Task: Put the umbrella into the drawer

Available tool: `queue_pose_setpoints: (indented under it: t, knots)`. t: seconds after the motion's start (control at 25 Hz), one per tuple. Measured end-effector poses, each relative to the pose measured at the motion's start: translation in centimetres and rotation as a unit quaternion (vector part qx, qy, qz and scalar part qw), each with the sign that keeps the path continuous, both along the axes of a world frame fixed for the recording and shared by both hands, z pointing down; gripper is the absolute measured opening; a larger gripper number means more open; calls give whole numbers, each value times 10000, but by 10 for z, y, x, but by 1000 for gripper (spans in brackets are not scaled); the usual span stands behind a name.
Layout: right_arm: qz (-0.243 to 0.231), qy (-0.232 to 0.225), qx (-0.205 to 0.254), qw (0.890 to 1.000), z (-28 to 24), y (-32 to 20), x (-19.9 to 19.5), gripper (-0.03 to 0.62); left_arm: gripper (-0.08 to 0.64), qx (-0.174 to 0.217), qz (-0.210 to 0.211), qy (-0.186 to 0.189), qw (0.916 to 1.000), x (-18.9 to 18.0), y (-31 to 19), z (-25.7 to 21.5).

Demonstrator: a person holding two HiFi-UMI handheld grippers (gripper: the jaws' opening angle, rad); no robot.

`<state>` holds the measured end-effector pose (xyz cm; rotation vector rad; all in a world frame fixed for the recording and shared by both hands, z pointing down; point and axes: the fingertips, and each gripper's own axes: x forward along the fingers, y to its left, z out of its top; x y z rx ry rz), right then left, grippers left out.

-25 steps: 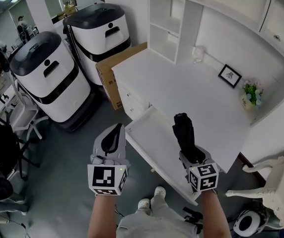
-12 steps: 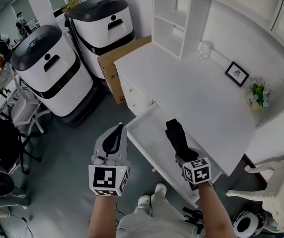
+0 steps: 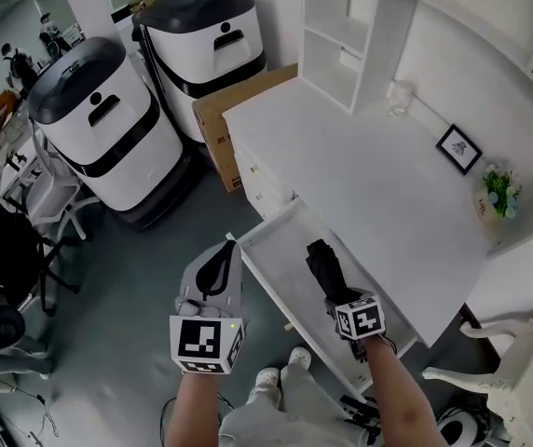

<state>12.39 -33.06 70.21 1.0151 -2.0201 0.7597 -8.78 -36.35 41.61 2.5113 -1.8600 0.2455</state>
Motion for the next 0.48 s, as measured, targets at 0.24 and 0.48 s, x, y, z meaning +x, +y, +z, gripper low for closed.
queue_pose_setpoints:
  t: [0.24,0.48]
  knots:
    - [25,91,-403,9991,34,-3,-3,235,9,-182,-96,-24,9998,-2,-3,14]
    - [394,101,-675,9969,58,-9,-4,233,9,-322,-106,-22,9994,-3,-6,24]
